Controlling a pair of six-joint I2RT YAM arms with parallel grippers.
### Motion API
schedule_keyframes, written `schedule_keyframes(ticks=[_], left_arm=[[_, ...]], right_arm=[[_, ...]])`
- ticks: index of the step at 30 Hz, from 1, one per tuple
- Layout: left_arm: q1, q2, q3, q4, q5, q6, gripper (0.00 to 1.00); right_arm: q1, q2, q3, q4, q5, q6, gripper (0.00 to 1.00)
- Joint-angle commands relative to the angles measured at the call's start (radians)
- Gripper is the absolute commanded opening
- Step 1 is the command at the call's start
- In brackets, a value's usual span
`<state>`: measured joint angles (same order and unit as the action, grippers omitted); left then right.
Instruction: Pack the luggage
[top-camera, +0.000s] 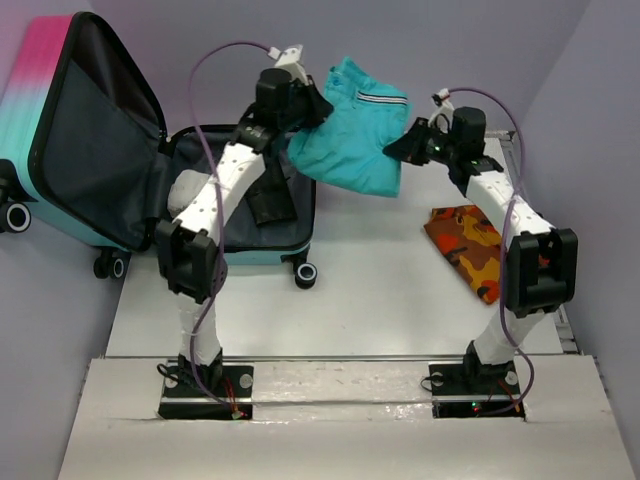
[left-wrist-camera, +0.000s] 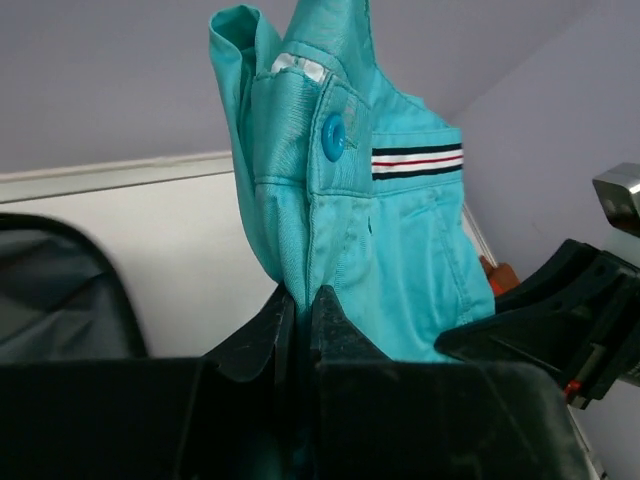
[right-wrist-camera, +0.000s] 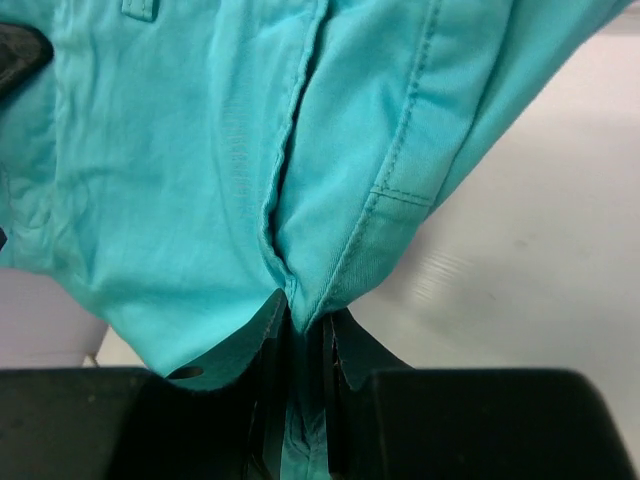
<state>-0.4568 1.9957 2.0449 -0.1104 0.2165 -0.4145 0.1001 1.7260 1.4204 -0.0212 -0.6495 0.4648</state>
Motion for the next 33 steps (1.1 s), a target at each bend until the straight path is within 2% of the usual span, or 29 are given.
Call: schedule_keyframes(ticks=[1, 6, 7, 10, 11, 12, 13, 14, 16, 21, 23, 25, 28, 29, 31, 32, 33], left_arm=[[0.147, -0.254, -0.171, 0.014, -0.091, 0.022, 0.06], [0.308, -0.4, -0.394, -0.026, -0.206, 0.029, 0.06], [0.332, -0.426, -0.454, -0.028, -0.244, 0.029, 0.14], [0.438, -0.382, -0.467, -0.084, -0.262, 0.032, 0.62], [0.455, -0.365, -0.456, -0.13, -0.267, 0.037, 0.89], [0.508, -0.342, -0.434, -0.149, -0.27, 0.039, 0.96], [0.518, -0.347, -0.428, -0.158, -0.275, 0.043, 0.99], [0.523, -0.357, -0.427, -0.155, -0.281, 0.052, 0.99], [0.523, -0.385, -0.399, -0.138, -0.287, 0.069, 0.99], [0.503, -0.465, -0.335, -0.129, -0.223, 0.052, 0.99], [0.466, -0.505, -0.338, -0.127, -0.224, 0.065, 0.99], [0.365, -0.558, -0.374, -0.118, -0.236, 0.092, 0.99], [0.204, -0.623, -0.44, -0.092, -0.241, 0.125, 0.99], [0.166, -0.67, -0.497, -0.086, -0.232, 0.126, 0.99], [0.062, -0.762, -0.625, -0.043, -0.198, 0.123, 0.99], [0.031, -0.793, -0.672, -0.022, -0.175, 0.123, 0.99], [0.0, -0.822, -0.716, 0.015, -0.152, 0.126, 0.99]], right_arm=[[0.163, 0.087, 0.182, 0.06, 0.031, 0.074, 0.07], [0.295, 0.251, 0.333, 0.058, 0.073, 0.118, 0.07], [0.315, 0.277, 0.378, 0.053, 0.085, 0.123, 0.07], [0.386, 0.395, 0.468, 0.026, 0.128, 0.141, 0.09], [0.4, 0.43, 0.504, 0.0, 0.132, 0.135, 0.36], [0.411, 0.508, 0.605, -0.085, 0.137, 0.111, 0.56], [0.42, 0.544, 0.667, -0.153, 0.154, 0.092, 0.72], [0.42, 0.566, 0.717, -0.221, 0.175, 0.071, 0.94], [0.42, 0.545, 0.717, -0.264, 0.224, 0.029, 1.0], [0.411, 0.437, 0.654, -0.27, 0.292, -0.034, 1.0], [0.4, 0.396, 0.617, -0.292, 0.34, -0.052, 1.0], [0.376, 0.302, 0.559, -0.292, 0.404, -0.08, 0.99], [0.308, 0.15, 0.375, -0.287, 0.505, -0.107, 0.9], [0.282, 0.111, 0.314, -0.284, 0.52, -0.11, 0.81], [0.207, -0.004, 0.111, -0.276, 0.624, -0.115, 0.72], [0.185, -0.038, 0.045, -0.275, 0.68, -0.115, 0.55], [0.137, -0.07, -0.075, -0.276, 0.774, -0.115, 0.52]])
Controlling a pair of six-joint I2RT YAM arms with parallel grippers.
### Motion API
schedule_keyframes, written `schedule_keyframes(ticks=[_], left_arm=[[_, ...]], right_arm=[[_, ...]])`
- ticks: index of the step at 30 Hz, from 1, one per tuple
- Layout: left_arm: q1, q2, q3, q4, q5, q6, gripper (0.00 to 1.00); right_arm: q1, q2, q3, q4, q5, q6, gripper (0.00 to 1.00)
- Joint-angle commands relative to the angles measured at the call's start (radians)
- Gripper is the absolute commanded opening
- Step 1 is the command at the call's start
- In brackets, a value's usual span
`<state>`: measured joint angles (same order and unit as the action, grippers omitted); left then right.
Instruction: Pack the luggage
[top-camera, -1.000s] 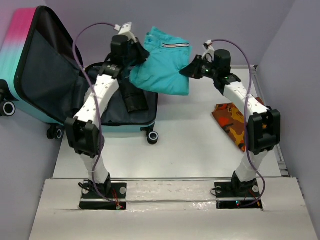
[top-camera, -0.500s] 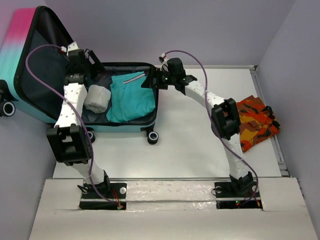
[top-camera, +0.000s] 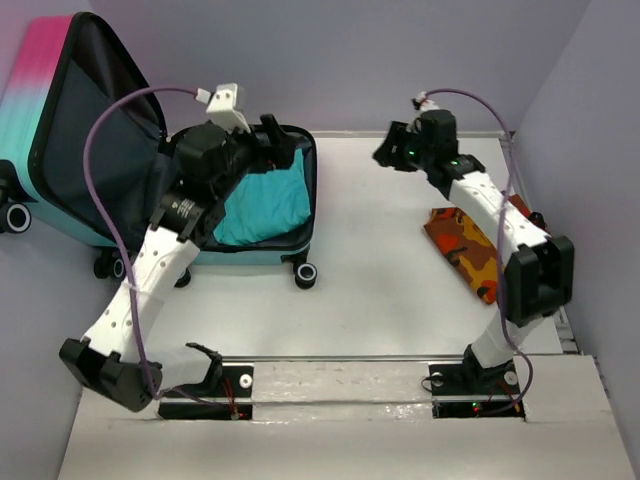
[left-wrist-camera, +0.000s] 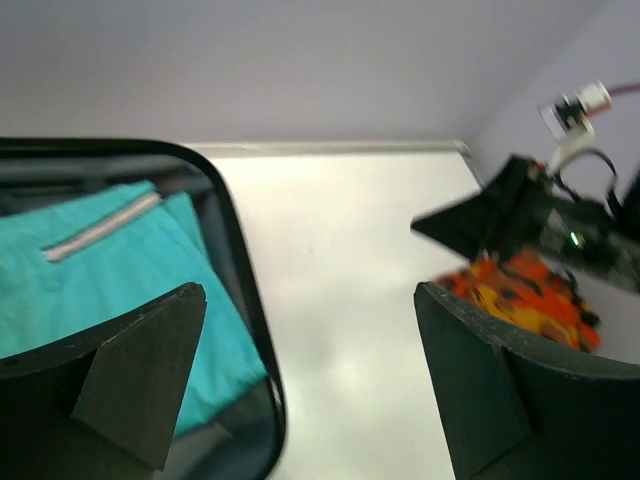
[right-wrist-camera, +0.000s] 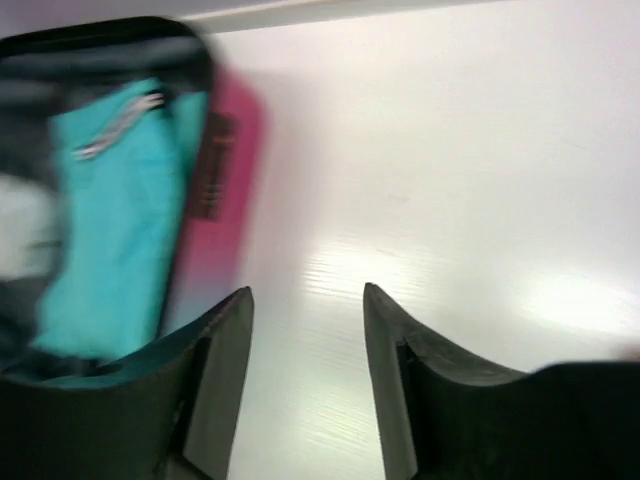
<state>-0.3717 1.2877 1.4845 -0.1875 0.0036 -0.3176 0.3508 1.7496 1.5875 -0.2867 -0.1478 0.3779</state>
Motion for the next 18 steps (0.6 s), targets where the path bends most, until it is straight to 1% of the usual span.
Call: schedule_keyframes(ticks=[1, 2, 3, 4, 5, 6, 7, 9, 11, 14, 15, 17, 18], left_arm=[[-0.139, -0.155, -0.215, 0.101, 0.067, 0.026, 0.99], [-0.16, -0.172, -0.237, 0.102, 0.071, 0.025, 0.99], [-0.203, -0.206, -0.269, 0.103, 0.085, 0.028, 0.99], [-0.203, -0.206, -0.27, 0.102, 0.091, 0.028, 0.99], [-0.243, -0.237, -0.283, 0.102, 0.095, 0.038, 0.99], [-0.259, -0.251, -0.306, 0.099, 0.092, 0.048, 0.99], [-0.272, -0.264, -0.314, 0.097, 0.082, 0.055, 0.99], [-0.303, -0.292, -0.331, 0.082, 0.069, 0.074, 0.99], [-0.317, -0.32, -0.348, 0.079, 0.062, 0.086, 0.99], [-0.335, -0.353, -0.362, 0.085, 0.05, 0.094, 0.99], [-0.34, -0.361, -0.363, 0.086, 0.049, 0.098, 0.99], [-0.345, -0.372, -0.365, 0.085, 0.048, 0.1, 0.99], [-0.345, -0.372, -0.363, 0.083, 0.053, 0.098, 0.99]], right_arm=[[-0.14, -0.154, -0.297, -0.011, 0.319, -0.024, 0.51], [-0.168, -0.177, -0.346, -0.011, 0.356, -0.014, 0.51], [-0.234, -0.212, -0.427, -0.011, 0.385, 0.002, 0.54], [-0.234, -0.213, -0.46, -0.011, 0.395, 0.01, 0.56], [-0.289, -0.226, -0.487, -0.014, 0.405, 0.015, 0.58], [-0.308, -0.245, -0.512, -0.014, 0.442, 0.019, 0.61], [-0.334, -0.252, -0.553, -0.016, 0.476, 0.019, 0.63], [-0.366, -0.259, -0.586, -0.014, 0.546, 0.026, 0.64], [-0.424, -0.249, -0.623, -0.009, 0.551, 0.038, 0.63], [-0.479, -0.187, -0.627, -0.003, 0.531, 0.038, 0.61], [-0.48, -0.144, -0.623, -0.003, 0.512, 0.035, 0.6], [-0.48, -0.099, -0.606, -0.006, 0.458, 0.03, 0.59], [-0.48, -0.076, -0.581, -0.008, 0.365, 0.027, 0.59]])
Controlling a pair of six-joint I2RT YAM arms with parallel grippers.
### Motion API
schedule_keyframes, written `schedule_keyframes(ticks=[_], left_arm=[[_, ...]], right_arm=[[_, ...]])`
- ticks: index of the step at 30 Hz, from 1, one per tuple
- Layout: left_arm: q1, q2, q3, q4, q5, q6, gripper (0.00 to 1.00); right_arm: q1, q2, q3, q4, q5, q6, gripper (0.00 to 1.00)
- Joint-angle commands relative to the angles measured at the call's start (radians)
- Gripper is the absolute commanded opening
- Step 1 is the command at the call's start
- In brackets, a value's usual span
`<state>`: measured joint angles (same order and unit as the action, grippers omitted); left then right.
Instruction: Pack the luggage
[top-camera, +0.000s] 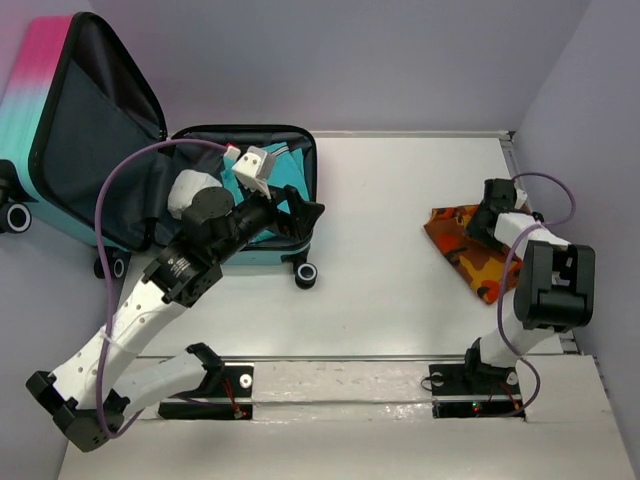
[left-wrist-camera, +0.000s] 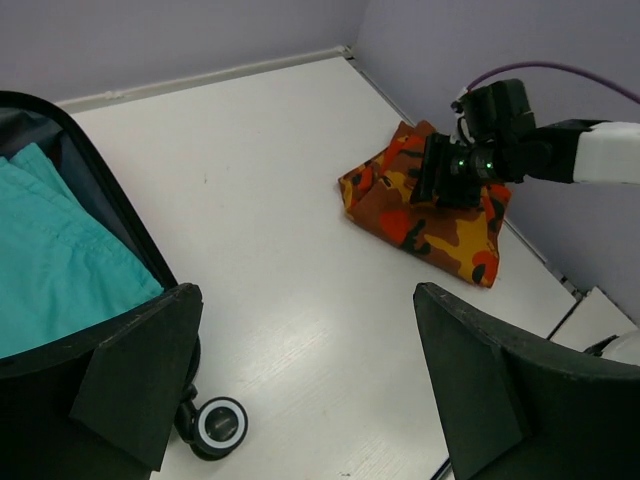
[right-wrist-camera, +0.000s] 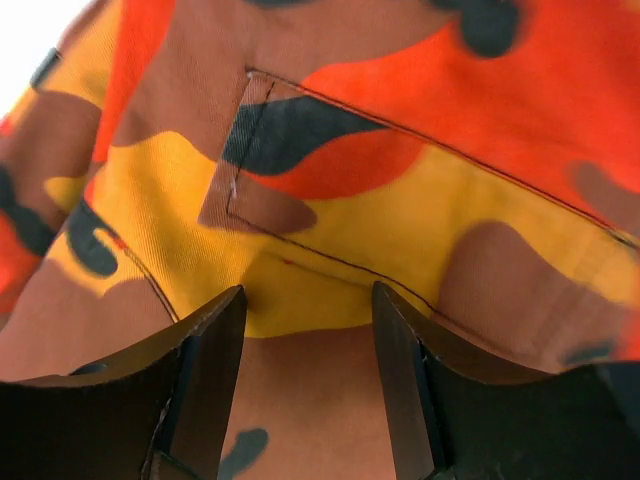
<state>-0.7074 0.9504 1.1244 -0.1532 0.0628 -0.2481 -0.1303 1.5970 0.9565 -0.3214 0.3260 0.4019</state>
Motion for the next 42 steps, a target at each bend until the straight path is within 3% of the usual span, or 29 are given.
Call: schedule_keyframes(ticks=[1, 6, 11, 16, 20, 23, 26, 29, 33, 39, 42], left_arm=[[-0.013, -0.036, -0.003, 0.05, 0.006, 0.021, 0.99], [-0.04, -0.022, 0.005, 0.041, 0.028, -0.002, 0.99], [-0.07, -0.018, -0.005, 0.034, 0.016, -0.046, 0.99], [-0.104, 0.011, -0.067, 0.06, -0.02, -0.103, 0.99], [-0.132, 0.039, -0.153, 0.118, -0.035, -0.155, 0.99], [-0.142, 0.073, -0.185, 0.158, -0.041, -0.181, 0.99], [-0.153, 0.12, -0.181, 0.205, -0.052, -0.187, 0.99], [-0.162, 0.158, -0.167, 0.221, -0.06, -0.188, 0.99], [-0.172, 0.186, -0.161, 0.256, -0.089, -0.191, 0.99], [-0.182, 0.237, -0.14, 0.276, -0.09, -0.189, 0.99], [-0.182, 0.26, -0.132, 0.28, -0.096, -0.186, 0.99]], right_arm=[[0.001, 0.119, 0.062, 0.03, -0.167, -0.001, 0.59], [0.098, 0.24, 0.189, 0.007, -0.347, -0.032, 0.59], [0.32, 0.342, 0.31, -0.002, -0.384, -0.081, 0.59], [0.437, 0.365, 0.346, 0.016, -0.42, -0.12, 0.59], [0.437, 0.273, 0.252, 0.047, -0.391, -0.144, 0.58], [0.437, 0.173, 0.179, 0.048, -0.297, -0.166, 0.65], [0.393, 0.065, 0.136, 0.053, -0.315, -0.164, 0.86], [0.351, -0.073, 0.074, 0.08, -0.312, -0.13, 1.0], [0.265, -0.201, -0.056, 0.113, -0.244, 0.015, 1.0], [0.212, -0.189, -0.188, 0.154, -0.168, 0.1, 1.0], [0.179, -0.178, -0.211, 0.188, -0.202, 0.109, 1.0]])
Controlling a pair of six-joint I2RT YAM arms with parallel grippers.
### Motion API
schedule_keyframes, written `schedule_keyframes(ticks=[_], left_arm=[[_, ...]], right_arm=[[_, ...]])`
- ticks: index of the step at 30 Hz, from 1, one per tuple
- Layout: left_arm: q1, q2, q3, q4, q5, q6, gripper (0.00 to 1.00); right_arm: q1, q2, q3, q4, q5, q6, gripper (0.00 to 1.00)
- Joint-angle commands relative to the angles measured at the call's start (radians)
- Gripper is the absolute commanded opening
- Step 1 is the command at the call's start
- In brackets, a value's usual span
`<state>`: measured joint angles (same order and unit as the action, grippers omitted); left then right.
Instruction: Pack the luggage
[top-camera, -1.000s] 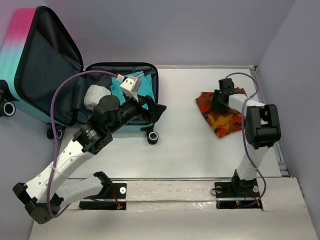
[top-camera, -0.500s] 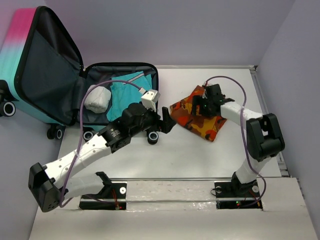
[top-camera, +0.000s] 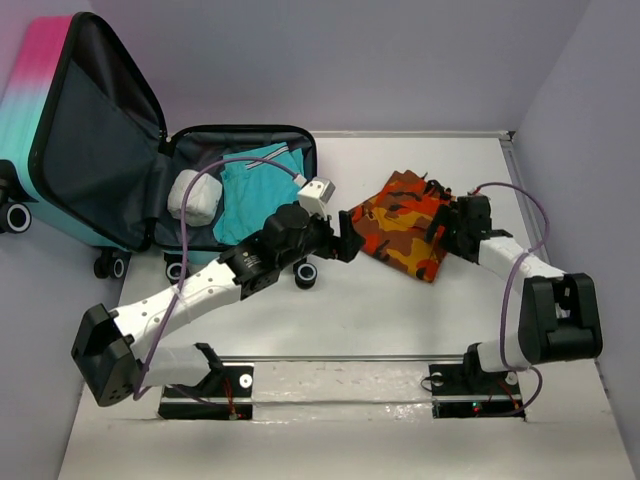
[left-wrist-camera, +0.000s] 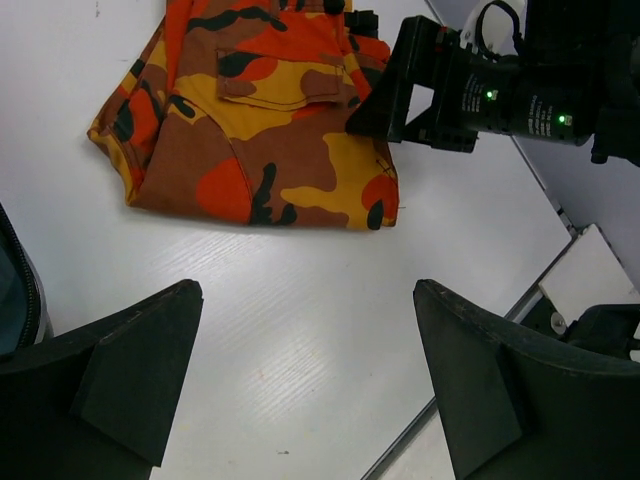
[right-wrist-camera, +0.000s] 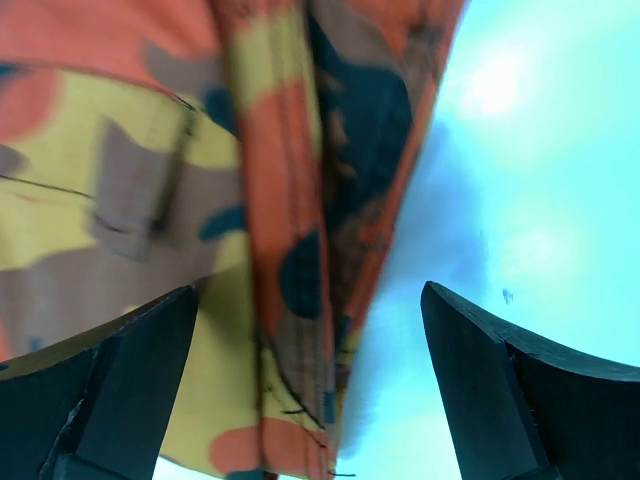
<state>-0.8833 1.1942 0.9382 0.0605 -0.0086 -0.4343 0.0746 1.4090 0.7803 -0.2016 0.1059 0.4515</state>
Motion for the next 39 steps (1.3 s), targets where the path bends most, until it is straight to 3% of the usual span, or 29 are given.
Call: schedule_keyframes(ticks=[1, 8, 11, 13, 14, 16, 18, 20, 23, 31, 39], left_arm=[[-0.006, 0.033, 0.057, 0.068, -0.022, 0.002, 0.99], [-0.011, 0.128, 0.138, 0.065, -0.053, 0.032, 0.99], [-0.011, 0.218, 0.224, 0.039, -0.086, 0.071, 0.99], [-0.011, 0.299, 0.275, 0.009, -0.117, 0.088, 0.99], [-0.011, 0.327, 0.324, -0.001, -0.123, 0.097, 0.99], [-0.002, 0.422, 0.413, -0.031, -0.139, 0.114, 0.99], [0.004, 0.485, 0.473, -0.057, -0.128, 0.123, 0.99], [0.017, 0.58, 0.574, -0.108, -0.122, 0.134, 0.99], [0.032, 0.712, 0.718, -0.166, -0.111, 0.158, 0.99], [0.138, 1.025, 1.016, -0.272, -0.077, 0.175, 0.99], [0.201, 1.283, 1.31, -0.389, 0.059, 0.186, 0.99]], right_arm=[[-0.045, 0.034, -0.035, 0.076, -0.023, 0.068, 1.0], [-0.076, 0.154, -0.036, 0.175, -0.222, 0.128, 1.0], [-0.102, 0.18, -0.055, 0.229, -0.258, 0.165, 0.91], [-0.114, 0.186, -0.062, 0.254, -0.264, 0.183, 0.72], [-0.114, 0.186, -0.067, 0.261, -0.262, 0.187, 0.58], [-0.139, 0.189, -0.064, 0.269, -0.27, 0.191, 0.47], [-0.139, 0.192, -0.052, 0.272, -0.27, 0.19, 0.28], [-0.151, 0.194, -0.047, 0.272, -0.279, 0.174, 0.16], [-0.16, 0.18, -0.049, 0.265, -0.264, 0.139, 0.07], [-0.16, 0.165, -0.056, 0.241, -0.268, 0.072, 0.07], [-0.16, 0.15, -0.055, 0.245, -0.296, 0.05, 0.07]])
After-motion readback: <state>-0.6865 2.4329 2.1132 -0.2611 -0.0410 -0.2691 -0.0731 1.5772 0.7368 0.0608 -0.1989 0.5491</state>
